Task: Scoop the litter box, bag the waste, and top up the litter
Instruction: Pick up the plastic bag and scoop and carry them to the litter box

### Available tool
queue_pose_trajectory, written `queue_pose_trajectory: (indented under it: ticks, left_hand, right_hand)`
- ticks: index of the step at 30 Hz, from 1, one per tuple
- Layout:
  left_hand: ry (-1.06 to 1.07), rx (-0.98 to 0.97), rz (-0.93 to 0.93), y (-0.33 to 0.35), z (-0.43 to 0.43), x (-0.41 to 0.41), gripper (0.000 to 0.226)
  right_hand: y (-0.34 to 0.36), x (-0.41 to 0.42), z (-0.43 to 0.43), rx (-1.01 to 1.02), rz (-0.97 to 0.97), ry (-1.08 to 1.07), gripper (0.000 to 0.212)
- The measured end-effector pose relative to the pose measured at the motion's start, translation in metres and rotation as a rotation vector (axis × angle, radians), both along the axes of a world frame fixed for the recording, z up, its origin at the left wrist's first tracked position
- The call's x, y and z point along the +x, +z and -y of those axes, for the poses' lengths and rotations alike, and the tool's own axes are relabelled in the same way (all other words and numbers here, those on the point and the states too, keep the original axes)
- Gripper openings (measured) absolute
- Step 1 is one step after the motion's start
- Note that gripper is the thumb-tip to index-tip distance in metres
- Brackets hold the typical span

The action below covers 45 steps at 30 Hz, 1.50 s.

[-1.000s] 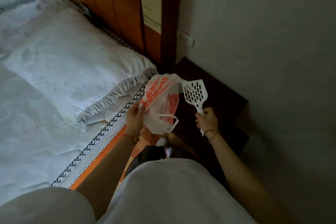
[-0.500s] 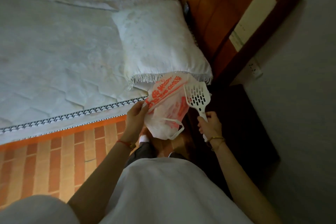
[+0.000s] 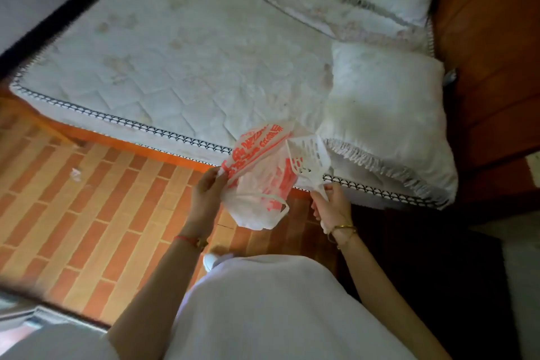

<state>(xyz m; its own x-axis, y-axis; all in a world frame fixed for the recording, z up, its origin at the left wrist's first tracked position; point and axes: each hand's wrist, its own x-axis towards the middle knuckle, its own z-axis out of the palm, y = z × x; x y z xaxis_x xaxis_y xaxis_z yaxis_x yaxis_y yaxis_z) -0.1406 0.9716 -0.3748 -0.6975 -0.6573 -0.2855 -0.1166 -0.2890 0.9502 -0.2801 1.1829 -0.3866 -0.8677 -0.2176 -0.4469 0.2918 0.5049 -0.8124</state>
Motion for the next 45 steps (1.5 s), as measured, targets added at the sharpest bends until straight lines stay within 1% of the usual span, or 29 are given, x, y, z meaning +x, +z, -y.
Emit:
queue_pose_trajectory:
  ticks: [2, 6, 9, 16, 21, 25, 28, 34, 37, 40, 41, 45]
  left_hand:
    - [0.057, -0.015, 0.002, 0.002, 0.037, 0.024, 0.016]
    - [0.185, -0.032, 0.022, 0.003, 0.102, 0.073, 0.015]
    - [0.281, -0.035, 0.013, 0.004, 0.141, 0.109, 0.015]
    - [0.562, 0.009, -0.012, 0.002, 0.205, 0.192, 0.013]
    - [0.758, 0.044, -0.009, 0.002, 0.239, 0.239, 0.013]
    - [0.897, 0.059, -0.026, 0.002, 0.277, 0.267, 0.012]
    - [0.996, 0.063, -0.024, -0.001, 0.319, 0.289, 0.012]
    - [1.131, 0.029, -0.001, 0.006, 0.419, 0.34, 0.011]
    - [1.177, 0.024, -0.004, 0.016, 0.468, 0.366, 0.01]
    - [1.224, -0.009, -0.004, 0.025, 0.512, 0.39, 0.022]
    - [1.235, -0.023, -0.009, 0.028, 0.526, 0.399, 0.022]
    - [1.283, -0.032, -0.003, 0.039, 0.586, 0.429, 0.016]
  right_hand:
    - [-0.004, 0.01, 0.045, 0.002, 0.02, 0.071, 0.015]
    - [-0.011, 0.037, 0.13, 0.021, -0.02, 0.222, 0.021]
    - [-0.003, 0.062, 0.188, 0.003, -0.026, 0.339, 0.017]
    - [0.006, 0.103, 0.298, 0.05, -0.085, 0.592, 0.017]
    - [0.003, 0.128, 0.377, 0.064, -0.081, 0.741, 0.017]
    - [0.002, 0.153, 0.452, 0.023, -0.055, 0.833, 0.016]
    - [0.001, 0.175, 0.515, 0.008, -0.063, 0.947, 0.016]
    - [-0.002, 0.224, 0.658, 0.003, -0.09, 1.135, 0.018]
    - [0.004, 0.254, 0.725, -0.014, -0.093, 1.183, 0.016]
    - [0.009, 0.284, 0.786, -0.036, -0.084, 1.235, 0.015]
    - [0.011, 0.294, 0.805, -0.045, -0.077, 1.254, 0.016]
    - [0.014, 0.332, 0.874, -0.053, -0.065, 1.319, 0.017]
